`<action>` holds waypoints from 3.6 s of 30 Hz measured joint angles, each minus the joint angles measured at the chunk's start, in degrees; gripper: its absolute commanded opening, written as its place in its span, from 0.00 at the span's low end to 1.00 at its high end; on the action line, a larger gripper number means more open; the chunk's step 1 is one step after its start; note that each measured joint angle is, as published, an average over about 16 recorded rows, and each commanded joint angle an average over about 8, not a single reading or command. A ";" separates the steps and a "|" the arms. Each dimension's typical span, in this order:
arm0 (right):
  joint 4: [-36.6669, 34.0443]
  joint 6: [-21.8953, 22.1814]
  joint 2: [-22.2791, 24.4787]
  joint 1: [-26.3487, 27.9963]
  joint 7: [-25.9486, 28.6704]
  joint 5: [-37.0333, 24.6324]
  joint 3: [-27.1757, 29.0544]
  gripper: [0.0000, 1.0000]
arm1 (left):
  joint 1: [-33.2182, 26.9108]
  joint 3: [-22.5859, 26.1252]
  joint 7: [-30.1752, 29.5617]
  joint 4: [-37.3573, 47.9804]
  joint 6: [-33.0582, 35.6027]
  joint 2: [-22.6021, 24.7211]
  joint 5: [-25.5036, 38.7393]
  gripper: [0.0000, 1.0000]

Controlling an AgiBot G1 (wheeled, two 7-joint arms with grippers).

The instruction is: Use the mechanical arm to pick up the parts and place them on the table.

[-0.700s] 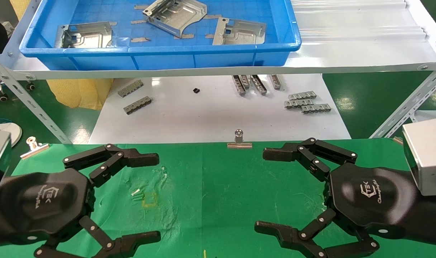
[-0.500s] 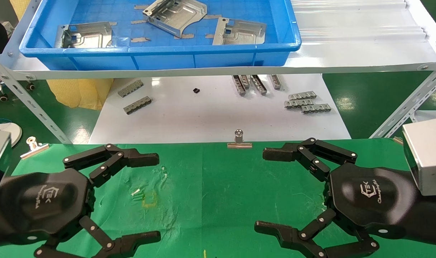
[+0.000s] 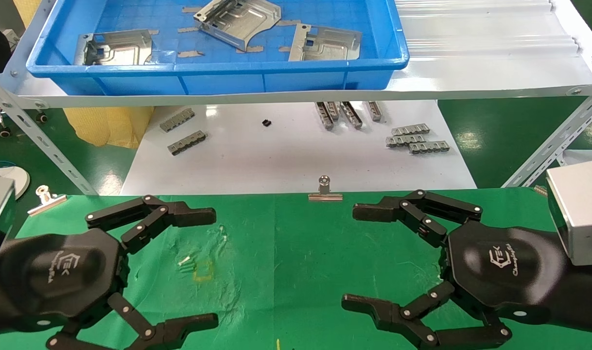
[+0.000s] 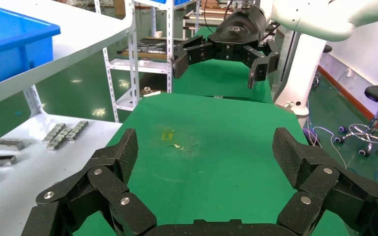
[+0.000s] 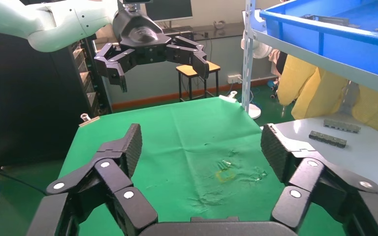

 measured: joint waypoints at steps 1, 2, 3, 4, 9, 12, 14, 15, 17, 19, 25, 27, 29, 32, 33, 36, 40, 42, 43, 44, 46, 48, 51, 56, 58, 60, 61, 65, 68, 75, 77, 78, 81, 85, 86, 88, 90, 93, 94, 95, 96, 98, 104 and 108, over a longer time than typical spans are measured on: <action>0.00 0.00 0.00 0.00 0.00 0.00 0.00 0.00 | 0.00 0.00 0.00 0.00 0.00 0.00 0.00 1.00; 0.00 0.00 0.00 0.00 0.00 0.00 0.00 0.00 | 0.00 0.00 0.00 0.00 0.00 0.00 0.00 1.00; 0.00 0.00 0.00 0.00 0.00 0.00 0.00 0.00 | 0.00 0.00 0.00 0.00 0.00 0.00 0.00 1.00; 0.00 0.00 0.00 0.00 0.00 0.00 0.00 0.00 | 0.00 0.00 0.00 0.00 0.00 0.00 0.00 1.00; 0.00 0.00 0.00 0.00 0.00 0.00 0.00 0.00 | 0.00 0.00 0.00 0.00 0.00 0.00 0.00 1.00; 0.00 0.00 0.00 0.00 0.00 0.00 0.00 0.00 | 0.00 0.00 0.00 0.00 0.00 0.00 0.00 1.00; 0.00 0.00 0.00 0.00 0.00 0.00 0.00 0.00 | 0.00 0.00 0.00 0.00 0.00 0.00 0.00 1.00; 0.00 0.00 0.00 0.00 0.00 0.00 0.00 0.00 | 0.00 0.00 0.00 0.00 0.00 0.00 0.00 1.00; 0.00 0.00 0.00 0.00 0.00 0.00 0.00 0.00 | 0.00 0.00 0.00 0.00 0.00 0.00 0.00 1.00; 0.00 0.00 0.00 0.00 0.00 0.00 0.00 0.00 | 0.00 0.00 0.00 0.00 0.00 0.00 0.00 1.00; 0.00 0.00 0.00 0.00 0.00 0.00 0.00 0.00 | 0.00 0.00 0.00 0.00 0.00 0.00 0.00 1.00; 0.00 0.00 0.00 0.00 0.00 0.00 0.00 0.00 | 0.00 0.00 0.00 0.00 0.00 0.00 0.00 1.00; 0.00 0.00 0.00 0.00 0.00 0.00 0.00 0.00 | 0.00 0.00 0.00 0.00 0.00 0.00 0.00 1.00; 0.00 0.00 0.00 0.00 0.00 0.00 0.00 0.00 | 0.00 0.00 0.00 0.00 0.00 0.00 0.00 1.00; 0.00 0.00 0.00 0.00 0.00 0.00 0.00 0.00 | 0.00 0.00 0.00 0.00 0.00 0.00 0.00 1.00; 0.00 0.00 0.00 0.00 0.00 0.00 0.00 0.00 | 0.00 0.00 0.00 0.00 0.00 0.00 0.00 1.00; 0.00 0.00 0.00 0.00 0.00 0.00 0.00 0.00 | 0.01 0.00 0.00 -0.01 0.01 -0.01 0.00 1.00; 0.00 0.00 0.00 0.00 0.00 0.00 0.00 0.00 | 0.00 0.00 0.00 -0.01 0.00 0.00 0.00 1.00; 0.00 0.00 0.00 0.00 0.00 0.00 0.00 0.00 | -0.01 -0.01 0.00 -0.02 0.00 0.00 0.00 1.00; 0.00 0.00 0.00 0.00 0.00 0.00 0.00 0.00 | -0.05 -0.01 0.01 -0.03 -0.03 0.02 0.02 1.00; 0.00 0.00 0.00 0.00 0.00 0.00 0.00 0.00 | -0.30 0.00 0.07 -0.08 -0.15 0.15 0.14 1.00; 0.00 0.00 0.00 0.00 0.00 0.00 0.00 0.00 | -0.93 0.02 0.17 -0.06 -0.31 0.50 0.33 1.00; 0.00 0.00 0.00 0.00 0.00 0.00 0.00 0.00 | -2.75 0.17 0.42 0.37 -0.67 1.44 0.96 1.00; 0.00 0.00 0.00 0.00 0.00 0.00 0.00 0.00 | -8.48 0.76 1.63 3.85 -1.72 4.43 3.25 1.00; 0.00 0.00 0.00 0.00 0.00 0.00 0.00 0.00 | -11.81 1.27 2.36 6.55 -2.26 6.13 4.79 1.00; 0.00 0.00 0.00 0.00 0.00 0.00 0.00 0.00 | -15.77 1.95 3.24 10.12 -2.97 8.16 6.72 1.00; 0.00 0.00 0.00 0.00 0.00 0.00 0.00 0.00 | -17.92 2.35 3.72 12.27 -3.43 9.28 7.81 1.00; 0.00 0.00 0.00 0.00 0.00 0.00 0.00 0.00 | -27.00 4.37 5.80 23.11 -7.00 14.37 13.19 1.00; 0.00 0.00 0.00 0.00 0.00 0.00 0.00 0.02 | -33.59 6.17 7.29 32.59 -11.65 18.71 17.75 1.00; 0.00 0.00 0.00 0.00 0.00 0.00 -0.01 0.82 | -46.20 10.37 9.67 53.01 -25.82 28.86 27.61 0.97; 0.00 0.00 0.00 0.00 0.00 0.00 -0.01 0.99 | -48.58 11.36 9.93 57.66 -29.99 31.48 29.77 0.75; 0.00 0.00 0.00 0.00 0.00 0.00 -0.01 1.00 | -49.56 11.80 10.00 59.66 -31.90 32.67 30.69 0.63; 0.00 0.00 0.00 0.00 0.00 0.00 -0.01 1.00 | -51.86 12.90 10.01 64.56 -36.54 35.75 32.83 0.25; 0.00 0.00 0.00 0.00 0.00 0.00 -0.01 1.00 | -53.61 13.88 9.79 68.71 -39.93 38.53 34.48 0.00; 0.00 0.00 0.00 0.00 0.00 0.00 -0.01 1.00 | -53.89 14.05 9.68 69.45 -40.45 39.03 34.76 0.00; 0.00 0.00 0.00 0.00 0.00 0.00 -0.01 1.00 | -54.28 14.35 9.42 70.62 -41.20 39.84 35.20 0.00; 0.00 0.00 0.00 0.00 0.00 0.00 -0.01 1.00 | -54.50 14.55 9.19 71.39 -41.70 40.40 35.47 0.00; 0.00 0.00 0.00 0.00 -0.01 0.01 -0.01 1.00 | -54.66 14.64 8.92 71.99 -42.14 40.89 35.59 0.00; 0.00 0.00 0.00 0.00 -0.01 0.01 -0.01 1.00 | -54.68 14.65 8.86 72.10 -42.22 40.99 35.60 0.00; 0.00 0.00 0.00 0.00 -0.01 0.01 -0.01 1.00 | -54.69 14.65 8.80 72.18 -42.30 41.06 35.59 0.00; 0.00 0.00 0.00 0.00 -0.01 0.01 -0.01 1.00 | -54.68 14.64 8.75 72.24 -42.38 41.11 35.57 0.00; 0.00 0.00 0.00 0.00 -0.01 0.01 -0.01 1.00 | -54.63 14.59 8.65 72.32 -42.55 41.16 35.49 0.00; 0.00 0.00 0.00 0.00 -0.01 0.01 -0.01 1.00 | -54.22 14.24 8.38 72.42 -43.35 41.17 34.95 0.00; 0.00 0.00 0.00 0.00 -0.01 0.01 -0.01 1.00 | -53.90 13.97 8.20 72.51 -44.01 41.14 34.55 0.00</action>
